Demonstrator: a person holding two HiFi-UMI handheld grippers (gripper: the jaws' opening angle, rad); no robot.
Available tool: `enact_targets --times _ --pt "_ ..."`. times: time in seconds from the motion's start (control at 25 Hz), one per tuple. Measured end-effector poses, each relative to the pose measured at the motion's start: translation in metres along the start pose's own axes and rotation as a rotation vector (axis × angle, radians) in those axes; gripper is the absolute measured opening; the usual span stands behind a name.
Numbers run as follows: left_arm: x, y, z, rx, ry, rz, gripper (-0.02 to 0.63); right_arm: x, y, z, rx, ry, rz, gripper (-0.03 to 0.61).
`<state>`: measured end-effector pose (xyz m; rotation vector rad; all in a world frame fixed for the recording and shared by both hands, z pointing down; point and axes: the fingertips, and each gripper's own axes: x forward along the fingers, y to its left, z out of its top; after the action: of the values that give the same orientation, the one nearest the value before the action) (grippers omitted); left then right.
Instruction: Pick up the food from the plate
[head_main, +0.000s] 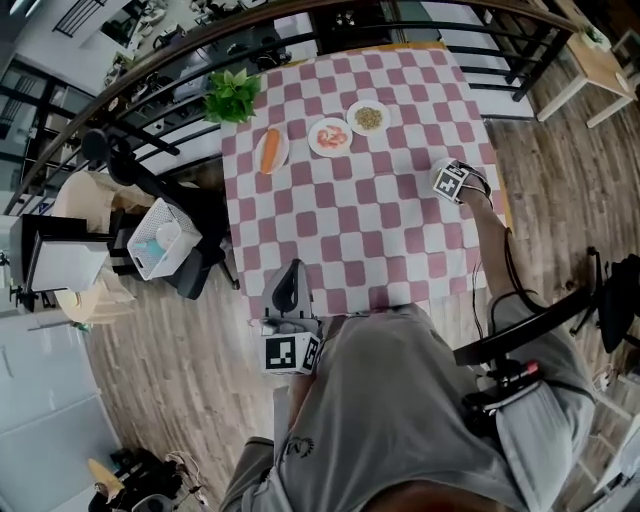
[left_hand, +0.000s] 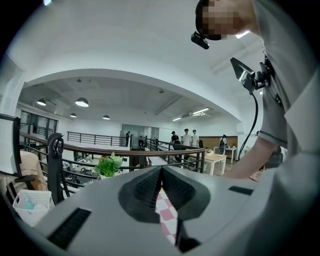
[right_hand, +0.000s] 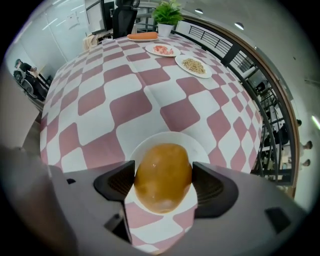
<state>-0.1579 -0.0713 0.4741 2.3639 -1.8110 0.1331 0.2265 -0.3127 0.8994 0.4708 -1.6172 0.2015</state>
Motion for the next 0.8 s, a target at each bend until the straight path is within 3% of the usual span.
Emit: enact_targets --times 0.44,0.64,0.8 --pt "0.001 0.005 -0.004 0.004 0.028 0.030 0.009 0.014 -0.002 -0.002 0.065 -0.007 0.098 0.356" --pt "0.002 0.002 -0.002 0.014 0.025 0.028 0.009 -0.005 -0.013 -0.020 0.106 0.075 0.035 0.356" --pt "0.001 0.002 -0.005 0.017 0.029 0.027 0.009 0.003 -0.008 -0.017 0.124 0.041 0.064 0.356"
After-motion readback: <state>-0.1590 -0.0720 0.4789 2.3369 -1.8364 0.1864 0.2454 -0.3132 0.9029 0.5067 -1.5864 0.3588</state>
